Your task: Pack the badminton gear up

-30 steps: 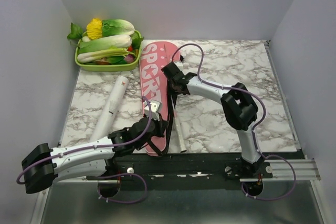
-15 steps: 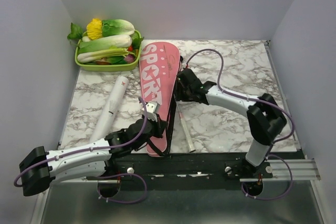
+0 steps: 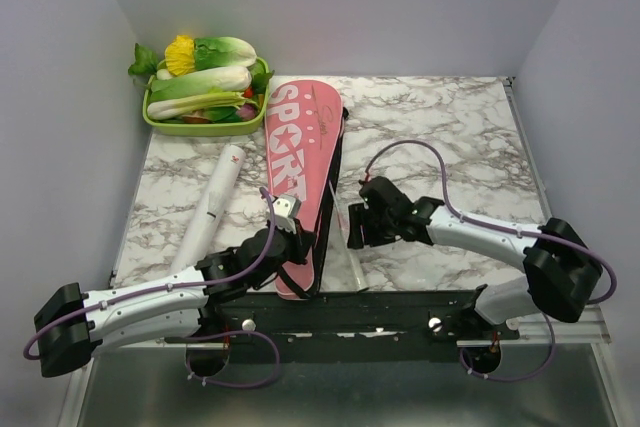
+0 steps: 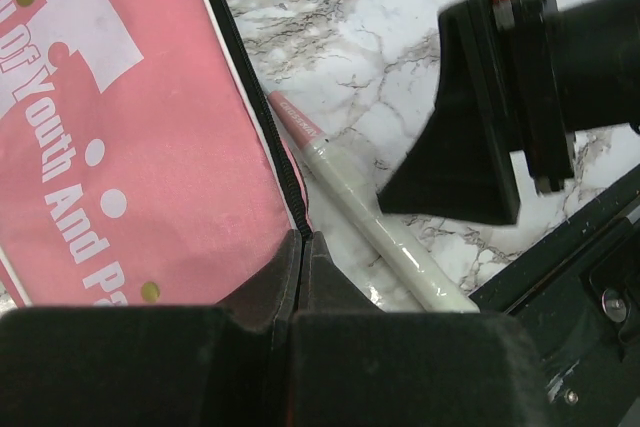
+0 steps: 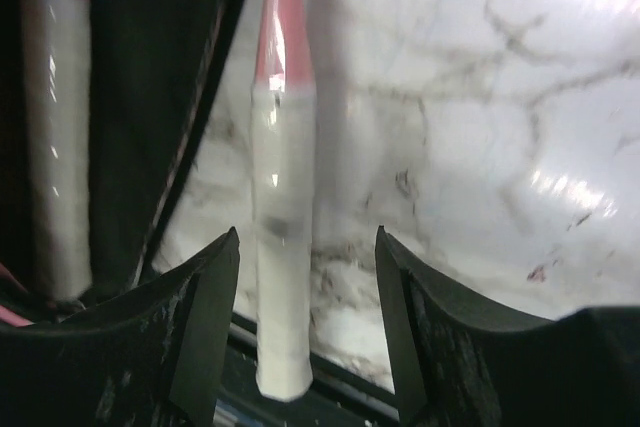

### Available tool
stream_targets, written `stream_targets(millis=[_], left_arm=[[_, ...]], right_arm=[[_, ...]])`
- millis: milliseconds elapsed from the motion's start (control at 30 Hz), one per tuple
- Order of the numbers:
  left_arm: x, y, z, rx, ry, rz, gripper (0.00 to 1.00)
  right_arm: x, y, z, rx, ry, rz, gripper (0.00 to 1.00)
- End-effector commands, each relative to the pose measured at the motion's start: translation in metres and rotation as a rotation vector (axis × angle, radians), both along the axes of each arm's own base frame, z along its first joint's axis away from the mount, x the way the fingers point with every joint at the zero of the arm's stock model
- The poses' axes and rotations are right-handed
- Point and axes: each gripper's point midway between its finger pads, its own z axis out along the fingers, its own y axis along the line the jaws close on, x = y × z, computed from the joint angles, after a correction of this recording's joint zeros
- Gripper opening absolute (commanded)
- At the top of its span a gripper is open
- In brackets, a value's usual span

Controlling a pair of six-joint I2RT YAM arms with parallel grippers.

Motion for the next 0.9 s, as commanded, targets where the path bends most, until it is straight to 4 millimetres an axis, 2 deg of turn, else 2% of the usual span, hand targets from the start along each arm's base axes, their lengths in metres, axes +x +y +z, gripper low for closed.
stream_targets(millis=[0, 167, 333, 367, 400, 467, 500, 600, 633, 733, 767, 867], left_arm=[[0.004, -0.003, 0.013, -0.043, -0.035, 0.014, 0.0], [0.004, -0.004, 0.01, -0.044, -0.031, 0.012, 0.0], [0.003, -0.004, 0.011, -0.051, -0.03, 0.006, 0.0], [0.002, -0.005, 0.011, -0.053, -0.03, 0.003, 0.0], [0.002, -0.005, 0.011, -0.055, -0.028, 0.002, 0.0], [0.001, -0.004, 0.011, -0.058, -0.025, 0.0, 0.0], [0.001, -0.003, 0.009, -0.06, -0.021, 0.002, 0.0], [-0.002, -0.003, 0.005, -0.059, -0.011, -0.006, 0.0], [-0.003, -0.004, 0.003, -0.062, -0.005, -0.009, 0.0], [-0.005, -0.006, -0.001, -0.062, 0.008, -0.023, 0.0], [-0.006, -0.006, -0.002, -0.065, 0.012, -0.027, 0.0], [-0.008, -0.008, -0.003, -0.074, 0.02, -0.038, 0.0]], right_arm=[[-0.041, 0.004, -0.005, 0.077, 0.08, 0.074, 0.66], [-0.063, 0.007, -0.024, 0.089, 0.139, 0.085, 0.66], [-0.069, 0.016, -0.037, 0.087, 0.163, 0.084, 0.65], [-0.067, 0.017, -0.04, 0.086, 0.165, 0.067, 0.63], [-0.065, 0.019, -0.041, 0.087, 0.165, 0.058, 0.53], [-0.059, 0.019, -0.042, 0.079, 0.152, 0.021, 0.39], [-0.056, 0.02, -0.042, 0.075, 0.146, 0.008, 0.26], [-0.044, 0.027, -0.035, 0.086, 0.119, -0.022, 0.14], [-0.037, 0.034, -0.027, 0.102, 0.1, -0.028, 0.11], [-0.025, 0.044, -0.019, 0.11, 0.071, -0.045, 0.08], [-0.014, 0.048, -0.012, 0.112, 0.039, -0.065, 0.07], [0.0, 0.057, -0.01, 0.105, 0.017, -0.084, 0.07]])
